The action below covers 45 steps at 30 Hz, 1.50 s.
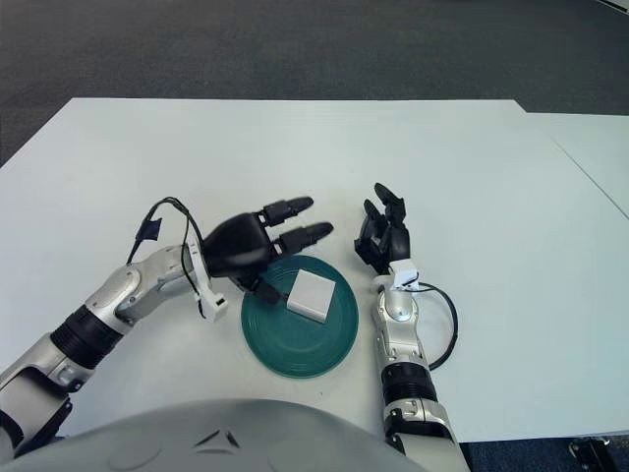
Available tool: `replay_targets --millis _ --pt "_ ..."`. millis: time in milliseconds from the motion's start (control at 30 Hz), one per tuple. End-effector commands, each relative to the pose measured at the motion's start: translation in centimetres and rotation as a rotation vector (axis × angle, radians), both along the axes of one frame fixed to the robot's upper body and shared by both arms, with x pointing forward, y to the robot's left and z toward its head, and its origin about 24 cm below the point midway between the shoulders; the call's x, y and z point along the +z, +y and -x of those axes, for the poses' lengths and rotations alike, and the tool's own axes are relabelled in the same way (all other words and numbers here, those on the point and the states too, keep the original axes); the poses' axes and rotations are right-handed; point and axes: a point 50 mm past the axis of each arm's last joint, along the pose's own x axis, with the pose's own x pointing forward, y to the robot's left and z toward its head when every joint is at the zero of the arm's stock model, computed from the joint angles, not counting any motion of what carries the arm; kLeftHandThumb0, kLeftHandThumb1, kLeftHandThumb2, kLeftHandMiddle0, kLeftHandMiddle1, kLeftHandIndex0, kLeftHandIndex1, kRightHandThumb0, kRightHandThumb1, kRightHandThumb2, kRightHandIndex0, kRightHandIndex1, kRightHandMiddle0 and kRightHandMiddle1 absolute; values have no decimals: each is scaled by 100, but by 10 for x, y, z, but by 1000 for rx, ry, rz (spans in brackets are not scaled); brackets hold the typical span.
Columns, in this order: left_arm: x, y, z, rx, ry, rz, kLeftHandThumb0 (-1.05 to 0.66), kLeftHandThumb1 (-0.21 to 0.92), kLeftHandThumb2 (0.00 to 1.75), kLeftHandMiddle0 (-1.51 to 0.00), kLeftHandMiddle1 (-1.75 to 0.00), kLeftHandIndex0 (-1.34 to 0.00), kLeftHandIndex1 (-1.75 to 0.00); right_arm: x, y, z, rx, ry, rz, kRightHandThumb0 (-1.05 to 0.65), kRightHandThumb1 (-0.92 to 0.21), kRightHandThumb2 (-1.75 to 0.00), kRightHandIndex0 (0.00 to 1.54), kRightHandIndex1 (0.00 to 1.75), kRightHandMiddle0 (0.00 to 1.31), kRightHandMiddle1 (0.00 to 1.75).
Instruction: Put the charger into the plate.
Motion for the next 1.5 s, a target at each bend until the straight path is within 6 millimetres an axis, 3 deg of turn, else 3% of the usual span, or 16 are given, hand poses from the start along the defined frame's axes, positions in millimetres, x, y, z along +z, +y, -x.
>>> replay_targets --millis 0,133,300,467,600,733,1033,1233,1467 --pt "-9 21 -15 159 128 279 -105 92 67 0 0 0 0 -58 15 47 -14 288 -108 -70 -92 -80 46 9 0 85" --pt "-19 24 -19 281 449 794 -105 92 66 0 0 -1 -1 -59 13 47 -10 293 -111 -71 -92 -79 49 12 1 91" --pt "-25 25 -13 283 870 1373 -105 92 72 -4 -1 -7 -5 -59 10 49 -8 291 -110 -72 -92 -78 51 14 5 97" --pt "-47 26 -3 284 1088 1703 -105 92 80 -6 -2 -10 -8 -58 7 50 -6 292 -110 -75 -92 -78 49 18 6 102" --pt "-58 26 -2 290 1137 1719 -103 92 86 -7 -1 -3 -25 -57 6 50 -6 292 -111 -76 -92 -78 48 20 7 105" --pt "-68 28 -1 325 1176 1704 -102 92 90 -8 -1 -1 -31 -57 5 49 -5 293 -111 -76 -92 -78 45 23 7 106" --pt "-73 29 5 413 1159 1624 -100 92 94 -5 0 0 -22 -57 3 50 -1 292 -118 -77 -92 -76 35 41 7 107" --pt "-109 54 21 460 1095 1490 -102 92 95 -1 0 0 -18 -58 2 50 4 290 -117 -76 -92 -76 34 43 6 106" --pt "-129 55 24 463 1084 1402 -103 92 100 0 0 0 -17 -57 -3 51 -1 286 -100 -74 -92 -75 34 45 3 102"
